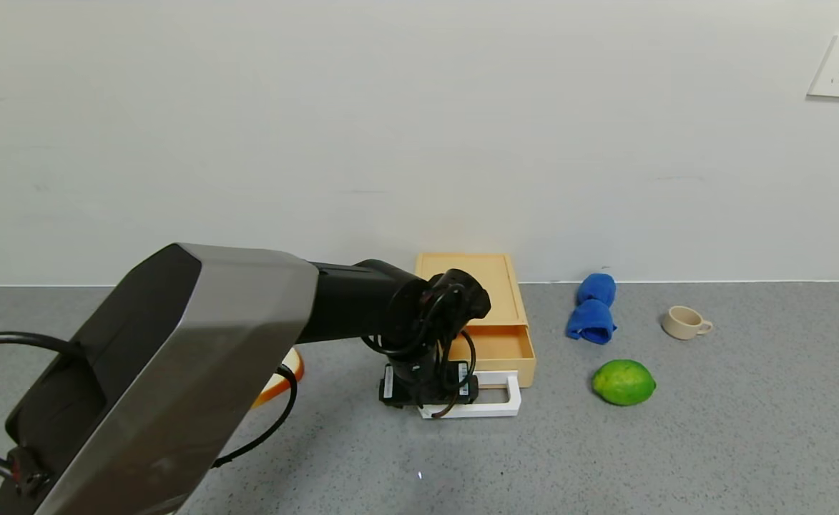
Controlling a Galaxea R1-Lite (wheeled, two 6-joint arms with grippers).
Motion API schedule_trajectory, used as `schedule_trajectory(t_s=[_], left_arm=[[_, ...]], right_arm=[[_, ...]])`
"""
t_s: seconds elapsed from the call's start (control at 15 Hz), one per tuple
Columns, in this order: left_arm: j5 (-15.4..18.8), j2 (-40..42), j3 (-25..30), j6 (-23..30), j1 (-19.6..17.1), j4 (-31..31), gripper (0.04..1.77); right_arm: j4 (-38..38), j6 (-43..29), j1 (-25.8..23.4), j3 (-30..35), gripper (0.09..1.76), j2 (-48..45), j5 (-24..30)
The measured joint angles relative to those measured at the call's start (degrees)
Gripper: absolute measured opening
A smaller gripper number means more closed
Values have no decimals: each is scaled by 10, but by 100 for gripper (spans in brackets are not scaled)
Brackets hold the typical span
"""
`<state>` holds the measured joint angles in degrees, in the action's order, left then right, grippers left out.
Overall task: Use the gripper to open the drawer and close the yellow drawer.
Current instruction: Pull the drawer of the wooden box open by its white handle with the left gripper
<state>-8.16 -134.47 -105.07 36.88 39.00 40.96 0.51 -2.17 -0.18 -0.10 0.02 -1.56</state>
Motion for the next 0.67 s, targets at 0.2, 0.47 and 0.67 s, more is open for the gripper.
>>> schedule_trajectory(t_s=[0.2,0.47,0.67], left_arm=[[0,11,20,4,8,0,172],[8,26,49,17,16,0,172],[13,37,73,22,24,-2,172]], right_arm=[[0,0,0,0,171,0,0],[0,0,0,0,171,0,0],[0,0,0,0,171,0,0]])
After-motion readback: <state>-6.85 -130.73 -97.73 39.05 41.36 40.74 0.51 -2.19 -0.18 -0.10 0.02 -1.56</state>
